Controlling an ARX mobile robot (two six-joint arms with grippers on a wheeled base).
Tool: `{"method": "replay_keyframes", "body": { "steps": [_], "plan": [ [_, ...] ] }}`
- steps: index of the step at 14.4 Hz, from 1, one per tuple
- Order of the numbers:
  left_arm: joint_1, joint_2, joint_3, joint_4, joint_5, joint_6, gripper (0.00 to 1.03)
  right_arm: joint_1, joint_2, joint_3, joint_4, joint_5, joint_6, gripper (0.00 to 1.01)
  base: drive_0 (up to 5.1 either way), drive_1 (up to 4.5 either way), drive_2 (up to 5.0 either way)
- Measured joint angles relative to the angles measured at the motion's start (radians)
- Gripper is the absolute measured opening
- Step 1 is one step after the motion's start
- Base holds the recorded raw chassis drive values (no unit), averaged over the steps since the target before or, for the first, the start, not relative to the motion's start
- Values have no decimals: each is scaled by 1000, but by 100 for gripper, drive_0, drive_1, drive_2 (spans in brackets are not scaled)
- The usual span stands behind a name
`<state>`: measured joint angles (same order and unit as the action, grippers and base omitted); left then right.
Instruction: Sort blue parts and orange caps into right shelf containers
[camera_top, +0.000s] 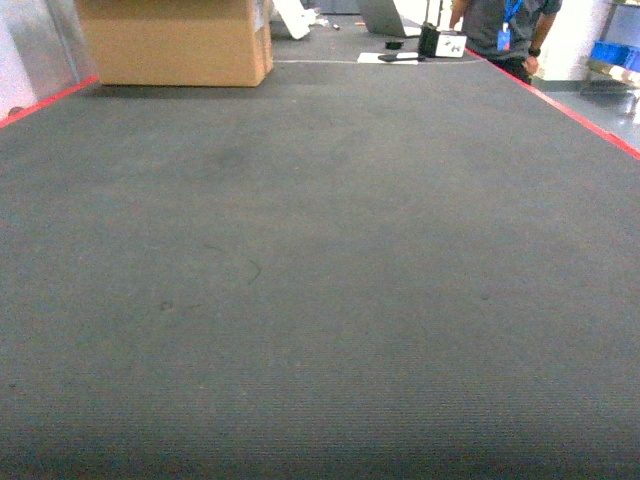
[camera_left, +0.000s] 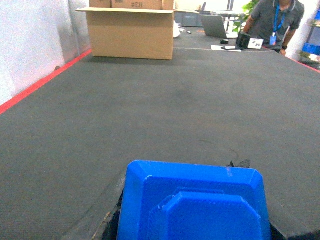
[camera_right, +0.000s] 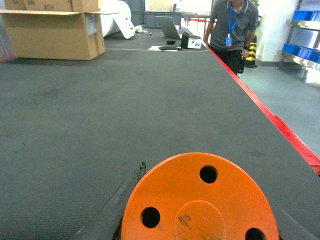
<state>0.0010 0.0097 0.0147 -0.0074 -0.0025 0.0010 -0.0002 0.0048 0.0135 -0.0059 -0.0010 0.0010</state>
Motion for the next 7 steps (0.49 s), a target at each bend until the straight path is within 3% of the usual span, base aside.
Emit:
{"method": "replay_keyframes", "body": {
  "steps": [7],
  "plan": [
    [0, 0, 0, 0, 2, 0, 45, 0, 0, 0, 0, 0, 0, 44, -170, -170, -170]
  ]
}}
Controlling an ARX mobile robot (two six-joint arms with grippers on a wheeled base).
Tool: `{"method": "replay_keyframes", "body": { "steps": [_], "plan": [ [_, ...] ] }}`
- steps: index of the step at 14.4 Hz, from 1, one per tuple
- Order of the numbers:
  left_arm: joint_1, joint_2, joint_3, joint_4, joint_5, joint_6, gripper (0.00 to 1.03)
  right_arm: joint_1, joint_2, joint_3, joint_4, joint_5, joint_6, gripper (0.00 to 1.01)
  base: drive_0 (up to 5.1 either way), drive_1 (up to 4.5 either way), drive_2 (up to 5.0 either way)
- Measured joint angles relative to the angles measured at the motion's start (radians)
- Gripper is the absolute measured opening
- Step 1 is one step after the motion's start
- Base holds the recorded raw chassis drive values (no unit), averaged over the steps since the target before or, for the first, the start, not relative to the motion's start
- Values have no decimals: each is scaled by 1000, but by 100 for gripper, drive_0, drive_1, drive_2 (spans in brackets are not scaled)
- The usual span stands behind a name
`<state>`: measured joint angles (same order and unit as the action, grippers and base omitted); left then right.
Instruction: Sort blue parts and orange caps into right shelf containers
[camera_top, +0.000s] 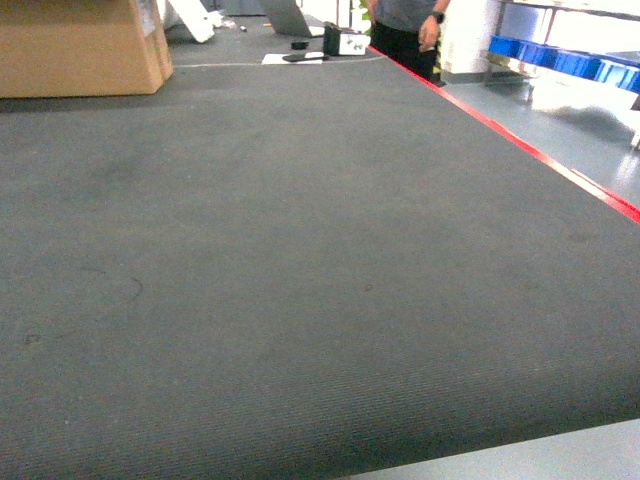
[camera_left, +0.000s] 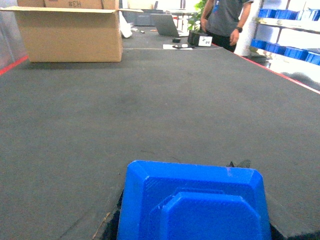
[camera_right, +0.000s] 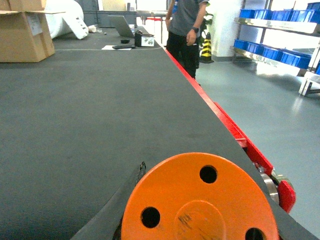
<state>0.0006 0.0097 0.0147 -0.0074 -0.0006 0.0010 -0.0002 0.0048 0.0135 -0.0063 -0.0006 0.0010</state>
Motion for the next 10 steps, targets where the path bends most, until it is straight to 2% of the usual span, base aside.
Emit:
{"method": "replay_keyframes", "body": {
  "steps": [10],
  "plan": [
    [0, 0, 0, 0, 0, 0, 45, 0, 0, 0, 0, 0, 0, 44, -157, -157, -157]
  ]
}}
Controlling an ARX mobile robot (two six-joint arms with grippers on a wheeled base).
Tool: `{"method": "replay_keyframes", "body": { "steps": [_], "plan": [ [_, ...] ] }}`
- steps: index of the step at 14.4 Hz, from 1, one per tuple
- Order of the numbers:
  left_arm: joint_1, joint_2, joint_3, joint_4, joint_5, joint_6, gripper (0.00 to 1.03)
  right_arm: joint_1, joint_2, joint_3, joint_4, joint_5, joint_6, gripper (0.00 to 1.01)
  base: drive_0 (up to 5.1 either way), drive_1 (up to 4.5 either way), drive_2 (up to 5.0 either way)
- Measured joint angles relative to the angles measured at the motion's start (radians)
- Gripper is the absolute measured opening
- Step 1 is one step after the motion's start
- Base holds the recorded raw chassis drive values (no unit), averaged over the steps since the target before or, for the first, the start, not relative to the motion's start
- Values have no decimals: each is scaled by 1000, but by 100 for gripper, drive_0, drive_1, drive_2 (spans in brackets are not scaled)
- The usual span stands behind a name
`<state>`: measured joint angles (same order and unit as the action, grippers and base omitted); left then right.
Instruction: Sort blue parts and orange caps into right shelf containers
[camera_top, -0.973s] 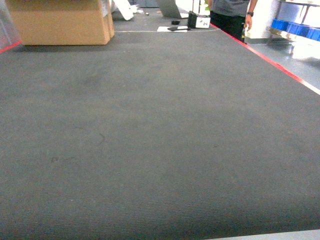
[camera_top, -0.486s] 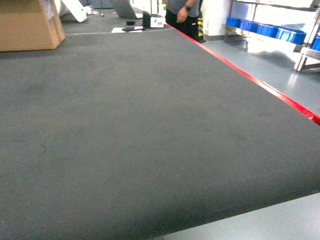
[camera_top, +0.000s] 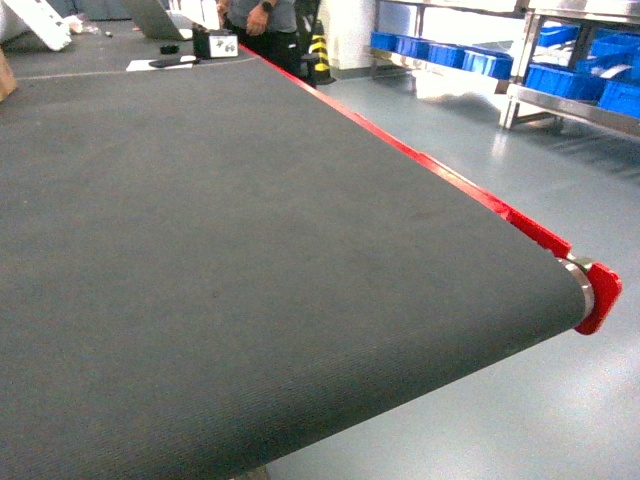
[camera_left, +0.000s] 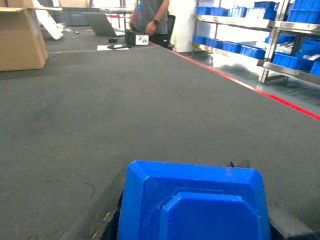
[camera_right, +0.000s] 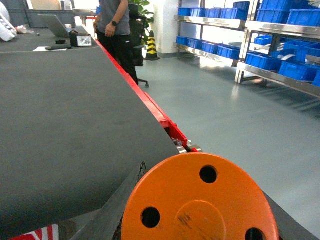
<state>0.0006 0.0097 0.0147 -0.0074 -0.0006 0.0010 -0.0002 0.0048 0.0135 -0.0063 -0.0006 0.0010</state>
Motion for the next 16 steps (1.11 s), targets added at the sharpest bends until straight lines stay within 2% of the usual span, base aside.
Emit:
{"method": "replay_keyframes", "body": {
  "steps": [16],
  "plan": [
    [0, 0, 0, 0, 0, 0, 45, 0, 0, 0, 0, 0, 0, 44, -156, -156, -156]
  ]
}}
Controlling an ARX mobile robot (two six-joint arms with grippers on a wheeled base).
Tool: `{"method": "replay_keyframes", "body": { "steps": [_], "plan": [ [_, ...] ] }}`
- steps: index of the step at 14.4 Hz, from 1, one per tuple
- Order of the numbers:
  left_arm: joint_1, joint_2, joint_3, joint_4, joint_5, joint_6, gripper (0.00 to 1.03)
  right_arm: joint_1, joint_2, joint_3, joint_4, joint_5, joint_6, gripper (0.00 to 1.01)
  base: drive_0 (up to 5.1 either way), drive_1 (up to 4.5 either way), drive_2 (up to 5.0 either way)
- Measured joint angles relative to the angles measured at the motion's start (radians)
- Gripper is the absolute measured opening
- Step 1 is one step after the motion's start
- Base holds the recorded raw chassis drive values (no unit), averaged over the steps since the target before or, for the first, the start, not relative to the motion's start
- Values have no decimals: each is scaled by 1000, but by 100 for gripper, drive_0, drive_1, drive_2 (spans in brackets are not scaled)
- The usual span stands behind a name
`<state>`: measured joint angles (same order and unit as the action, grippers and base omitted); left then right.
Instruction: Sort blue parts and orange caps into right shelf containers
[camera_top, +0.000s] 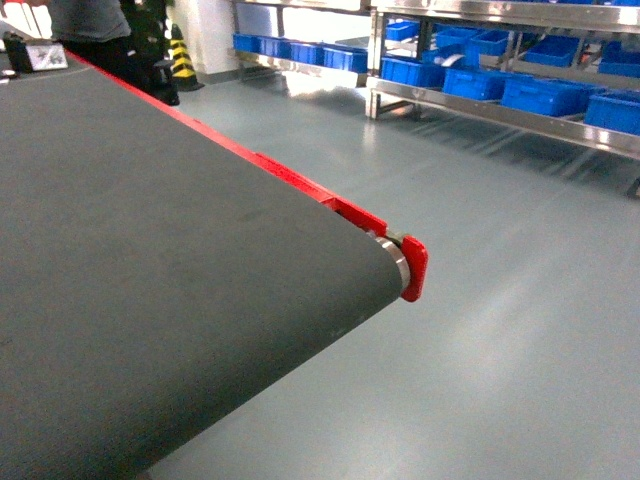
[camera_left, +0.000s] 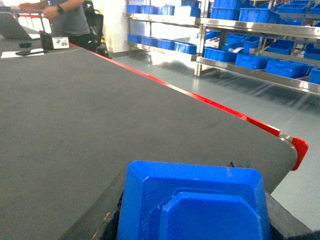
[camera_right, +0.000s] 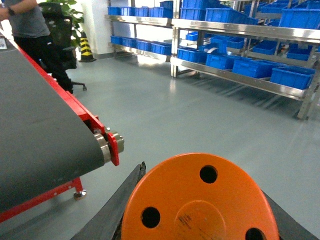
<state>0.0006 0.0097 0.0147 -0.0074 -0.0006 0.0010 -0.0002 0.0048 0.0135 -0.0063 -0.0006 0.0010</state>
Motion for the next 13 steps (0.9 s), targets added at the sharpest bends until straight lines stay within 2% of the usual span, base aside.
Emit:
{"method": "replay_keyframes", "body": {
  "steps": [13],
  "plan": [
    [0, 0, 0, 0, 0, 0, 44, 0, 0, 0, 0, 0, 0, 44, -160, -160, -160]
  ]
}}
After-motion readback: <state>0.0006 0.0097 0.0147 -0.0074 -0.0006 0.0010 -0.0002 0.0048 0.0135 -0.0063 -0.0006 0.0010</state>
